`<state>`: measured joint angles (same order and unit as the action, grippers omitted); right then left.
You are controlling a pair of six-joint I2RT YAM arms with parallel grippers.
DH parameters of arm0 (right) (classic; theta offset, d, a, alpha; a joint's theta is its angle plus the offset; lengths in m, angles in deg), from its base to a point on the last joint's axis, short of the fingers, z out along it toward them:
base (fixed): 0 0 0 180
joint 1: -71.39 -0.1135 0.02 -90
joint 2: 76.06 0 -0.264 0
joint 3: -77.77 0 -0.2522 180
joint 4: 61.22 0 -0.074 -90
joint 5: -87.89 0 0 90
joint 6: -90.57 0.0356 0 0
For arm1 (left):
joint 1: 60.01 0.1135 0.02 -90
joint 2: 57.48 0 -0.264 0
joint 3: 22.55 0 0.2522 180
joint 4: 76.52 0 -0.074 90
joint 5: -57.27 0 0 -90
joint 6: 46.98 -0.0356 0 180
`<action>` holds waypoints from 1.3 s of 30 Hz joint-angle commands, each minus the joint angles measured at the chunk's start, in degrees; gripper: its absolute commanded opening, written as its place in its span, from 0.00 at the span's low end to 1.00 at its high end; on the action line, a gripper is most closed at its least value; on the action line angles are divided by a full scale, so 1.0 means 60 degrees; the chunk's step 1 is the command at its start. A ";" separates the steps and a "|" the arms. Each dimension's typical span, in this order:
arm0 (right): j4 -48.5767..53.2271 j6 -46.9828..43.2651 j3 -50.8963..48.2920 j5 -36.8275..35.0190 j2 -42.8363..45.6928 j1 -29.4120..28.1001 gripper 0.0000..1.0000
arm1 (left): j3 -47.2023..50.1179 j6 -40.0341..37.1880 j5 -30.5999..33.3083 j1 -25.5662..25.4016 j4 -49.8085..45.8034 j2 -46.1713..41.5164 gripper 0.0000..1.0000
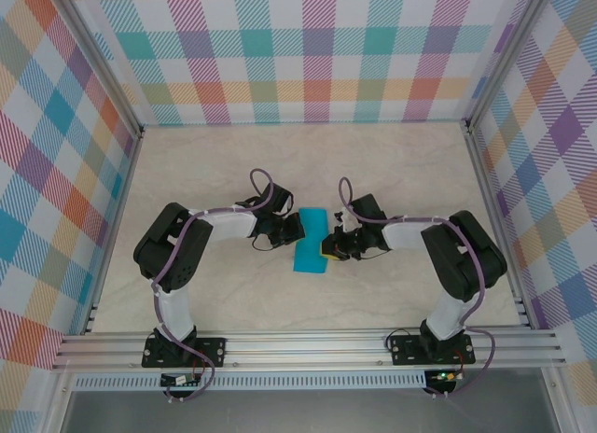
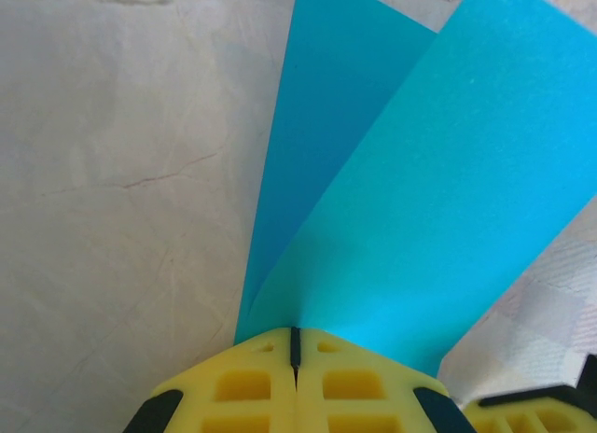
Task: Fold a paper plane with a square sheet of paper (pick it up from the middle)
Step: Fold the square sheet of paper in half at the center of the table.
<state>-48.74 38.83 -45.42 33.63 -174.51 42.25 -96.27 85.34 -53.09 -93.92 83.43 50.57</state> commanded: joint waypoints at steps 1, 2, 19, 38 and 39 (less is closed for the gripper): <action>-0.0463 0.0053 -0.0241 0.0295 0.0343 -0.0148 0.10 | 0.0020 -0.0199 0.0555 -0.0079 -0.0949 0.0430 0.00; -0.0475 0.0054 -0.0295 0.0275 0.0334 -0.0152 0.10 | 0.0030 -0.0207 0.0552 -0.0086 -0.0946 0.0434 0.00; -0.0256 0.0017 -0.0755 0.0130 0.0658 -0.0240 0.09 | -0.0040 -0.0251 0.0525 -0.0090 -0.1003 0.0491 0.00; -0.0398 0.0182 -0.1257 -0.0066 0.0395 -0.0580 0.09 | -0.0040 -0.0312 0.0595 -0.0090 -0.1121 0.0412 0.00; -0.0381 0.0188 -0.1245 -0.0055 0.0587 -0.0592 0.09 | -0.0040 -0.0314 0.0595 -0.0077 -0.1107 0.0433 0.00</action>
<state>-52.25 40.21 -52.26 33.98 -172.81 39.27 -96.99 84.27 -53.02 -93.96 82.30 50.83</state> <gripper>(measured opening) 0.092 0.040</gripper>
